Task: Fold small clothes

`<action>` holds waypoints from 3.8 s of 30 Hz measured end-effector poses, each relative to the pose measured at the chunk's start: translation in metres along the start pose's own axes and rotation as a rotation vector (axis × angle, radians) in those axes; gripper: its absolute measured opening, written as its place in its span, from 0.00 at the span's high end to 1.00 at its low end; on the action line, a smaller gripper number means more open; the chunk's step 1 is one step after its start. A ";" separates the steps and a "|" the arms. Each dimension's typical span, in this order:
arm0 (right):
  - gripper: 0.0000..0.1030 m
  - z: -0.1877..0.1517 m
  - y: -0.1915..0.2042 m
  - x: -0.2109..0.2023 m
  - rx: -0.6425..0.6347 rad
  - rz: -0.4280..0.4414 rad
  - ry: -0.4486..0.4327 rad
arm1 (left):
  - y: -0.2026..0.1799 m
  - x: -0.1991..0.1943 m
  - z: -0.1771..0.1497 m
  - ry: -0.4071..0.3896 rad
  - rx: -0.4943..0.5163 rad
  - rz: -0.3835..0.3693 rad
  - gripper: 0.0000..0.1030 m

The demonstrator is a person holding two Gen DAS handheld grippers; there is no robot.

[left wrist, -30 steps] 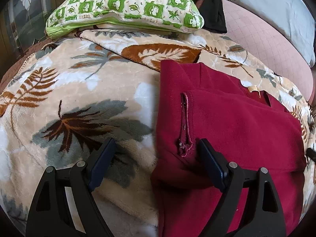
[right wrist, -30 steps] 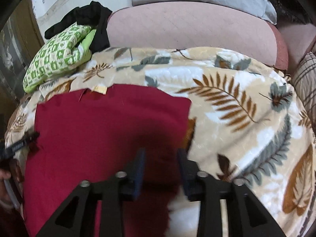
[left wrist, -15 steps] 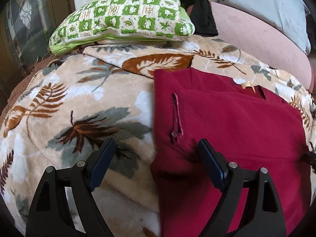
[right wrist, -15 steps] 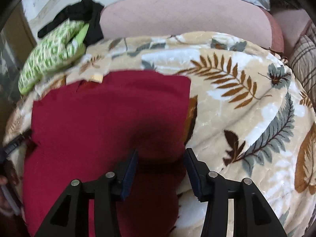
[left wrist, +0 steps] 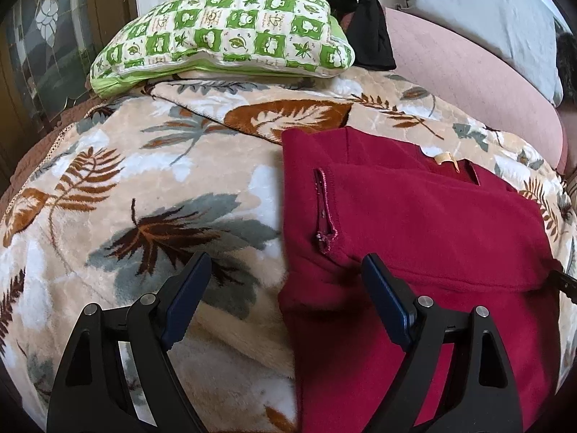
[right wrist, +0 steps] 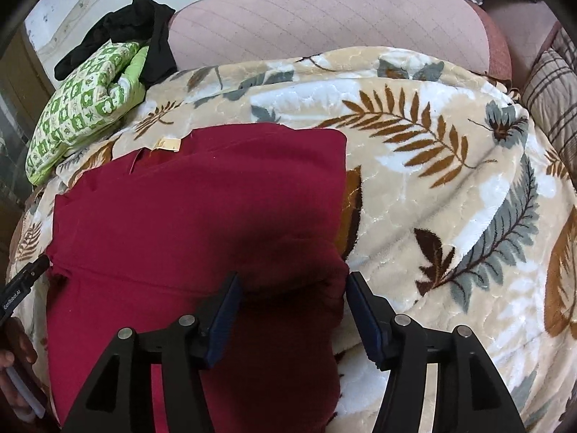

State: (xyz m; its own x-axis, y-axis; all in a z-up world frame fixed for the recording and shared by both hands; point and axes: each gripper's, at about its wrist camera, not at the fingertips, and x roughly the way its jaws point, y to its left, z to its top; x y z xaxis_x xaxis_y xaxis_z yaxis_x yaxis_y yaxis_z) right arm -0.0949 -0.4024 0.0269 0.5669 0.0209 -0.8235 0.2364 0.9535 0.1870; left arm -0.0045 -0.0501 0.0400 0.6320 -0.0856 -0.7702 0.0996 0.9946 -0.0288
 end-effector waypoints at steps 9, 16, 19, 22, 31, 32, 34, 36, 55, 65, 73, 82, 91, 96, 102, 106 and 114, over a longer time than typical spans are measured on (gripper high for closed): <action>0.44 -0.003 0.007 -0.025 -0.033 0.014 -0.073 | 0.019 0.004 -0.003 0.061 -0.087 -0.056 0.16; 0.43 -0.034 0.010 -0.040 -0.092 0.015 -0.029 | 0.027 -0.017 -0.017 0.085 -0.121 -0.056 0.16; 0.43 -0.050 0.007 -0.047 -0.104 0.014 -0.018 | 0.024 -0.032 -0.023 0.074 -0.103 -0.040 0.16; 0.41 -0.066 0.001 -0.051 -0.097 0.014 0.000 | 0.020 -0.045 -0.031 0.059 -0.083 -0.017 0.16; 0.41 -0.096 -0.006 -0.064 -0.056 0.039 0.011 | 0.010 -0.069 -0.056 0.060 -0.033 0.007 0.16; 0.41 -0.098 -0.005 -0.066 -0.056 0.042 0.010 | 0.009 -0.073 -0.058 0.060 -0.038 0.001 0.16; 0.41 -0.104 -0.003 -0.069 -0.054 0.052 0.011 | 0.008 -0.079 -0.061 0.060 -0.045 -0.013 0.16; 0.40 -0.111 0.001 -0.072 -0.057 0.063 0.018 | 0.005 -0.085 -0.064 0.055 -0.042 -0.019 0.16; 0.40 -0.145 -0.007 -0.092 -0.010 0.080 0.035 | 0.003 -0.112 -0.095 0.072 -0.017 -0.003 0.16; 0.40 -0.148 0.010 -0.095 -0.054 0.097 0.036 | 0.008 -0.121 -0.113 0.094 -0.004 -0.010 0.16; 0.39 -0.152 0.004 -0.099 -0.044 0.094 0.039 | 0.006 -0.127 -0.127 0.112 0.014 -0.043 0.16; 0.37 -0.162 -0.006 -0.098 -0.057 0.082 0.062 | 0.014 -0.127 -0.146 0.160 0.012 -0.081 0.16; 0.37 -0.171 -0.012 -0.107 -0.045 0.088 0.074 | 0.015 -0.134 -0.159 0.203 0.018 -0.136 0.16; 0.36 -0.177 -0.023 -0.110 -0.043 0.076 0.087 | 0.015 -0.134 -0.174 0.240 0.018 -0.126 0.16; 0.36 -0.186 -0.035 -0.110 -0.028 0.068 0.103 | 0.012 -0.132 -0.183 0.251 0.026 -0.101 0.16; 0.36 -0.191 -0.035 -0.109 -0.027 0.067 0.110 | 0.008 -0.131 -0.185 0.253 0.045 -0.097 0.16; 0.34 -0.195 -0.034 -0.109 -0.028 0.071 0.115 | 0.008 -0.128 -0.189 0.268 0.044 -0.101 0.16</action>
State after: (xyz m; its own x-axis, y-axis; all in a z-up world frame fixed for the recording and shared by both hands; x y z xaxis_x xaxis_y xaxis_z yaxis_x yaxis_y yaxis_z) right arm -0.3184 -0.3788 0.0062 0.4869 0.1215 -0.8650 0.1756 0.9564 0.2332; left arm -0.2300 -0.0201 0.0176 0.3920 -0.1592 -0.9061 0.1888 0.9779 -0.0901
